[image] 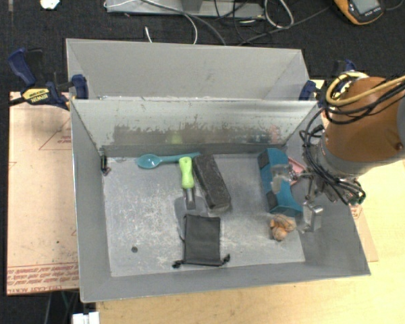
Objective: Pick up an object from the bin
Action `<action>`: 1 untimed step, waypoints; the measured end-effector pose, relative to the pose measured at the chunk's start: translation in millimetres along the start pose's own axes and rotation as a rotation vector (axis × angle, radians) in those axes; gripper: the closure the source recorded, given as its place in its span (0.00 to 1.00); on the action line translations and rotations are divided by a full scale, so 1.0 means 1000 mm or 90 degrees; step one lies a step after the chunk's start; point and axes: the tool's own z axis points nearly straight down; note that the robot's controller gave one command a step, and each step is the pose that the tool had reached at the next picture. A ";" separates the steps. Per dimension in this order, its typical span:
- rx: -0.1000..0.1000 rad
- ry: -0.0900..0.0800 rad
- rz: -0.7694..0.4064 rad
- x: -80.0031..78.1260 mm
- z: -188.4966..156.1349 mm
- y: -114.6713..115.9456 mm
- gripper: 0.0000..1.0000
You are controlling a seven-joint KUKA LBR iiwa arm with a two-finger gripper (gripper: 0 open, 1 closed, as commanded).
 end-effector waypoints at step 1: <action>-0.002 0.002 -0.038 0.037 0.002 -0.008 0.00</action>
Offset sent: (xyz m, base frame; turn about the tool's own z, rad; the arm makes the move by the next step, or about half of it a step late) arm -0.0232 -0.0399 -0.0364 -0.4884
